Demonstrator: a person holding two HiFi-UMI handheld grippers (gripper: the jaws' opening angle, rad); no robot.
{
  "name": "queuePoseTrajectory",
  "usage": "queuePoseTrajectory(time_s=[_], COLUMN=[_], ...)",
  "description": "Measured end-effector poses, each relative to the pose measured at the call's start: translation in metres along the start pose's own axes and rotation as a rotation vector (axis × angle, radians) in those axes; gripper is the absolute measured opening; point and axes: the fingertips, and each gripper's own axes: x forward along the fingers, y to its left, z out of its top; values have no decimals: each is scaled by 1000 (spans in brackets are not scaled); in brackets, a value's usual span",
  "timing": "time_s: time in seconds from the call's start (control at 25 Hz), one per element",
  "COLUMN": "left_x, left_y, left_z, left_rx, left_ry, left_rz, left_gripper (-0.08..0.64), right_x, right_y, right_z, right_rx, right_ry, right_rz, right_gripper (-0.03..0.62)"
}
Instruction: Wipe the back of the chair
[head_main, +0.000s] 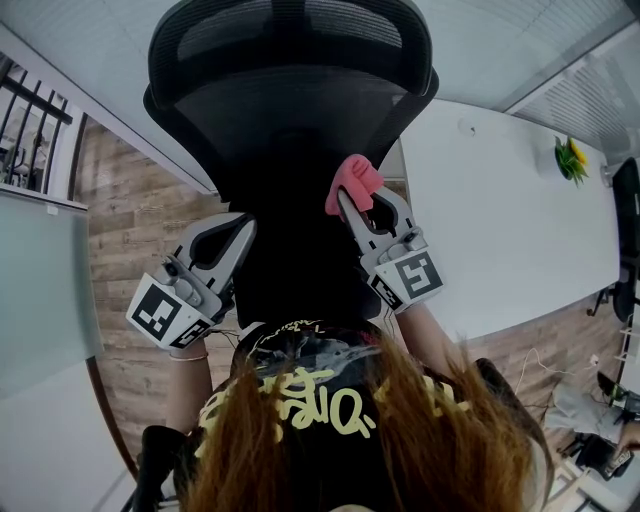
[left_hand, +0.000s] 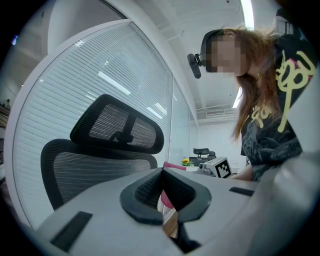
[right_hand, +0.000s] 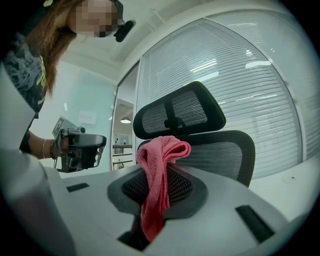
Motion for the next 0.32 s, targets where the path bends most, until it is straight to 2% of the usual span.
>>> queuePoseTrajectory(time_s=[0.32], left_x=[-2], left_y=[-2], left_z=[-1], left_rx=[2], left_ry=[4], left_rz=[-3], left_gripper=[-8], right_x=[0], right_y=[3], right_z=[2], right_rx=[-12], right_ry=[-2], right_rz=[6], right_gripper=[67])
